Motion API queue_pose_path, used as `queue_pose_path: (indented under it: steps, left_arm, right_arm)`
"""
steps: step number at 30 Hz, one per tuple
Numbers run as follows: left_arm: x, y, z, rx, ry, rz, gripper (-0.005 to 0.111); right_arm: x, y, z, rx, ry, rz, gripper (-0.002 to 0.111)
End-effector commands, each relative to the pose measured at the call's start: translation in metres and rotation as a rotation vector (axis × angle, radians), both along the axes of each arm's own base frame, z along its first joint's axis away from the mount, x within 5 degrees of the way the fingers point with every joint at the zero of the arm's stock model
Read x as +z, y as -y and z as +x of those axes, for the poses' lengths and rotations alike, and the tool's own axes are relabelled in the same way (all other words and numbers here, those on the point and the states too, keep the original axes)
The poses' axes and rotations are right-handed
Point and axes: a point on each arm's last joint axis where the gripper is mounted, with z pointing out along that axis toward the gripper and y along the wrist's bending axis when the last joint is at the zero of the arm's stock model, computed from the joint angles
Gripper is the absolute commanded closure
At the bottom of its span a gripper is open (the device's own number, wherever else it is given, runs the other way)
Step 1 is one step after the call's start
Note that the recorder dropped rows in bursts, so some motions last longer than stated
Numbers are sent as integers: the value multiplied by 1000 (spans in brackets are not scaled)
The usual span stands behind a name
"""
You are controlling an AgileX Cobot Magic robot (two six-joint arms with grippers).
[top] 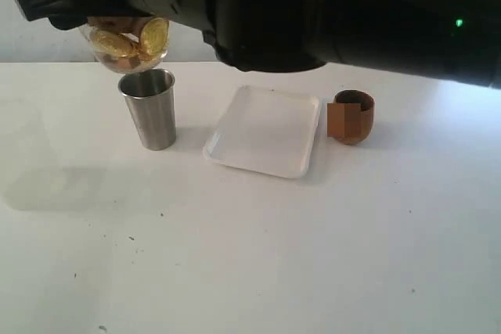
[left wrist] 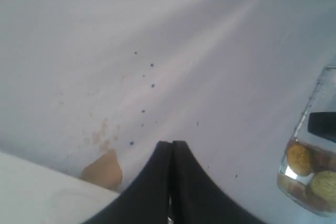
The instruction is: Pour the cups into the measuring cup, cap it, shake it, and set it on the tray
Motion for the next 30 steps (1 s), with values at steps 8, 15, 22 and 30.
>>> queue_pose_path:
  steps: [8,15,22,30]
  left_arm:
    - [72,9,79,-42,-584,171,93]
    - [103,7,148,-10,-952,262,50]
    - [92,13,214,-133,-1264,456,58]
    - [60,19,261,-310,-1348,708,53]
  right_arm:
    - [11,12,4,-32,43,-5,108]
    - [11,13,4,-36,36,6,108]
    - [2,13,4,-35,18,-15,108]
    - [0,14,5,-47,21,-34,108]
